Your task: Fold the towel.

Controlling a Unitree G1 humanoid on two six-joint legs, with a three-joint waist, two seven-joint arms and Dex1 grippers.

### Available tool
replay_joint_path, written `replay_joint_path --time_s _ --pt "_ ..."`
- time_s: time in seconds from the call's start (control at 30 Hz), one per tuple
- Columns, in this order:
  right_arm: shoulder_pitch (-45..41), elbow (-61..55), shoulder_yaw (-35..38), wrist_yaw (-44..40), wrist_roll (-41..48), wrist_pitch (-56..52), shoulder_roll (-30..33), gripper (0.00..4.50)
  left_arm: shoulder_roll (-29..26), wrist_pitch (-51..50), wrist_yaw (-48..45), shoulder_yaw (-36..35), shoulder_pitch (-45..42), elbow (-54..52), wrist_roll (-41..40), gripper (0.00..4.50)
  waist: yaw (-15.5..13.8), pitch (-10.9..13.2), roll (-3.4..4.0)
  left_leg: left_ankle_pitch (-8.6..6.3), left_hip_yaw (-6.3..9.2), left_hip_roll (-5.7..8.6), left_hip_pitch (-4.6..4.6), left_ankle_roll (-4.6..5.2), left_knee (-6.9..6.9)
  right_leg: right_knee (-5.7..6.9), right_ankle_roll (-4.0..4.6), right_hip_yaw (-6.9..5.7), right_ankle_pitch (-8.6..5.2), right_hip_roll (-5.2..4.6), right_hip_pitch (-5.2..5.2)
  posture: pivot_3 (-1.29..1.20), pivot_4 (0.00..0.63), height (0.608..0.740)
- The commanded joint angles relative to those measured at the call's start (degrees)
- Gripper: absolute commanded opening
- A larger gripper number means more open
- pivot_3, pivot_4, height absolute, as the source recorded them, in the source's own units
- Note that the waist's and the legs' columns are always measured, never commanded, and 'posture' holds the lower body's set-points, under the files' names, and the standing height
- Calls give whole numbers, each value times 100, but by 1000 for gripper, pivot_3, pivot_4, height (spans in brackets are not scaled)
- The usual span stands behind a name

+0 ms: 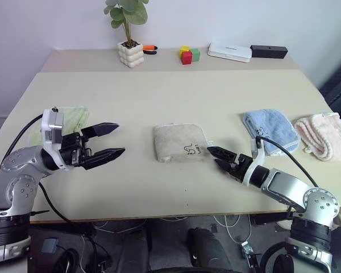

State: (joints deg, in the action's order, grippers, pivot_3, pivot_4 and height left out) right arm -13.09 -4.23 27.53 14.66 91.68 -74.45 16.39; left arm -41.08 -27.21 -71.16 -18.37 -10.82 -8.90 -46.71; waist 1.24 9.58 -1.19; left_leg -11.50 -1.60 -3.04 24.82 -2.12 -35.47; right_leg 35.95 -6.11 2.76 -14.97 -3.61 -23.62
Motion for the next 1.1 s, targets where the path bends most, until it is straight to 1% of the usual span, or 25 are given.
replay_joint_path --time_s 0.03,0.13,0.3,0.5,0.67,0.7,0.73,0.87,0.97,1.0,1.1 --pt "100 -88 -347 299 692 289 34 4500 -78 -21 87 -208 74 -302 -159 4397 3 0 0 0 0 -1 1 0 0 0 0 0 0 0 -1 0 150 740" --pt "173 -89 -649 405 770 499 113 4500 -79 -22 126 -227 104 -335 -176 4397 -3 0 0 0 1 -1 2 0 0 0 0 0 0 1 -2 0 150 740" --pt "95 172 -918 417 693 858 130 4500 -95 -116 224 -279 142 -426 -259 4397 4 0 -1 0 1 -4 2 0 1 -6 0 0 0 1 -2 0 150 740" --pt "-150 314 -1191 365 487 1223 -8 4500 -103 -177 325 -285 160 -502 -327 4397 103 0 -1 0 1 -10 2 0 4 -7 1 -1 0 4 -3 0 150 740" --pt "-184 458 -1345 300 343 1421 -161 4500 -99 -188 369 -285 184 -530 -341 4397 133 -1 -2 0 0 -10 2 0 15 -14 1 -1 0 5 -3 0 150 740" --pt "-193 482 -1365 290 323 1464 -199 3971 -97 -186 373 -283 189 -529 -339 4500 140 -1 -2 0 0 -10 2 0 15 -14 1 -1 0 7 -3 0 150 740" --pt "-223 512 -1381 267 289 1503 -230 3661 -93 -183 380 -280 197 -535 -338 4500 143 -1 -2 0 0 -12 1 0 16 -14 1 -1 0 8 -4 0 150 740" --pt "-305 588 -1411 254 269 1597 -361 1663 -86 -197 410 -275 227 -560 -353 4500 138 0 -1 0 -2 -14 2 0 21 -13 1 0 0 11 -10 0 150 740" --pt "-287 575 -1475 224 167 1594 -398 185 -80 -193 411 -275 279 -580 -357 4500 144 -8 -13 1 -2 -18 4 1 22 -12 1 0 1 16 -12 0 150 740" --pt "-285 569 -1490 221 151 1594 -408 77 -79 -195 410 -277 292 -580 -361 4500 144 -10 -17 0 -2 -21 3 0 21 -12 1 0 1 17 -10 0 150 740" --pt "-336 577 -1451 230 162 1643 -411 77 -70 -182 421 -278 314 -566 -359 4500 139 -10 -17 0 -3 -26 1 0 21 -12 2 0 1 19 -9 0 150 740"
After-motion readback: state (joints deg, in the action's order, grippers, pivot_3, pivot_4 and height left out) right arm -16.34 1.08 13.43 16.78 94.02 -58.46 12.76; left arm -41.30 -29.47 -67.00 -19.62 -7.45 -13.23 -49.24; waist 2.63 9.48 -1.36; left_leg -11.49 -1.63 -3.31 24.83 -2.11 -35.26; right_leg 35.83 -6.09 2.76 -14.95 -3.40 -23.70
